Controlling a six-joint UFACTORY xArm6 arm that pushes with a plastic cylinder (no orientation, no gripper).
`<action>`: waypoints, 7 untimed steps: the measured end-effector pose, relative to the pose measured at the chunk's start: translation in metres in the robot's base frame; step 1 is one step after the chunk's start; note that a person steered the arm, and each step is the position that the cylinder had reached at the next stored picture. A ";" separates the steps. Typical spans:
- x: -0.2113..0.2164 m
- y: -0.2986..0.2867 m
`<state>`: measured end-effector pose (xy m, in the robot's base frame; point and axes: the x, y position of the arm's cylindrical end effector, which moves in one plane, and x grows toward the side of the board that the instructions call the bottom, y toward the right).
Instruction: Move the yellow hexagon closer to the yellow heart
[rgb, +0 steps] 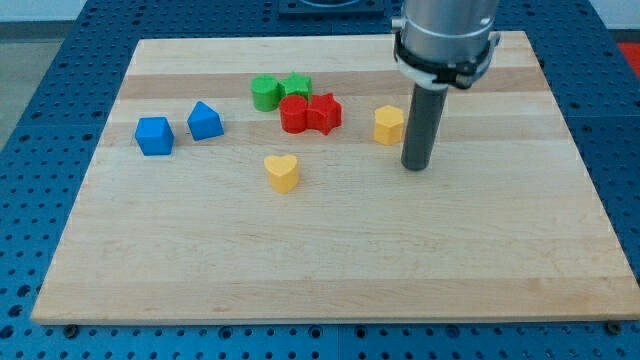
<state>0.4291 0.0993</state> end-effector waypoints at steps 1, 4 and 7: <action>-0.088 0.000; -0.163 -0.030; -0.064 -0.048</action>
<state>0.3656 0.0515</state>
